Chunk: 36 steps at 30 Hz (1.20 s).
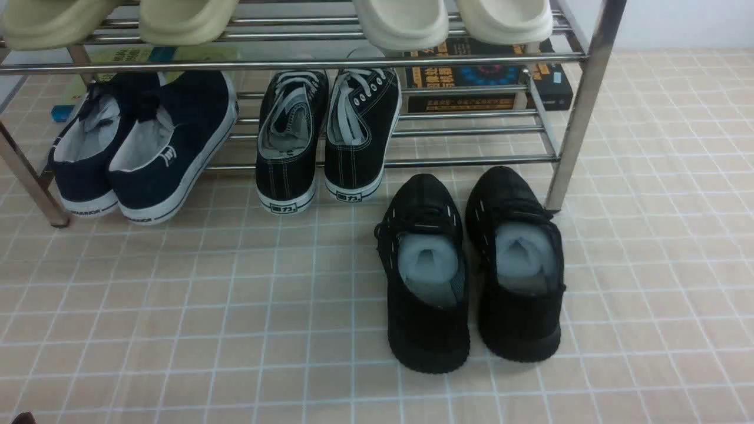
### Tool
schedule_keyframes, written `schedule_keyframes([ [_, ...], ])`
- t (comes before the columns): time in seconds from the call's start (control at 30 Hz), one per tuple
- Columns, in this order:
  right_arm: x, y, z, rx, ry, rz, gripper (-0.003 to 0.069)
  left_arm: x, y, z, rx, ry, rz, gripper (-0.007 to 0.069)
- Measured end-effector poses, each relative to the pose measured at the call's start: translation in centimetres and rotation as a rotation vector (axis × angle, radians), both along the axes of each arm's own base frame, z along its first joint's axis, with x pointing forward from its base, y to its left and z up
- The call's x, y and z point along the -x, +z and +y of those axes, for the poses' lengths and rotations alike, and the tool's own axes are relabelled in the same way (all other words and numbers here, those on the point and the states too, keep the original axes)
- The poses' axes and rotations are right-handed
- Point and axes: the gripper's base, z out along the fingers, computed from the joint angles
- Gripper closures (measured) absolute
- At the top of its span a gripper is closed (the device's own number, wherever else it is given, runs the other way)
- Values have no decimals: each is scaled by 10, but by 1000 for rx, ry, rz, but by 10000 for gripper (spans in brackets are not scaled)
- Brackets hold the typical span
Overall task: Take the shoes off the shelf from the light coffee tablecloth by hand.
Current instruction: 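Grasp the leftmost shoe on the bottom shelf of the shoe rack with the left gripper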
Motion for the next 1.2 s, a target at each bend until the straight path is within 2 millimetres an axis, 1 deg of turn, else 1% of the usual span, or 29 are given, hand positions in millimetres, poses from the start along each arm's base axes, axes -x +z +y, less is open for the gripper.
schedule_keyframes([
  [1.2,0,0,0,0,0,0,464,0,0,0,0,0,0,384],
])
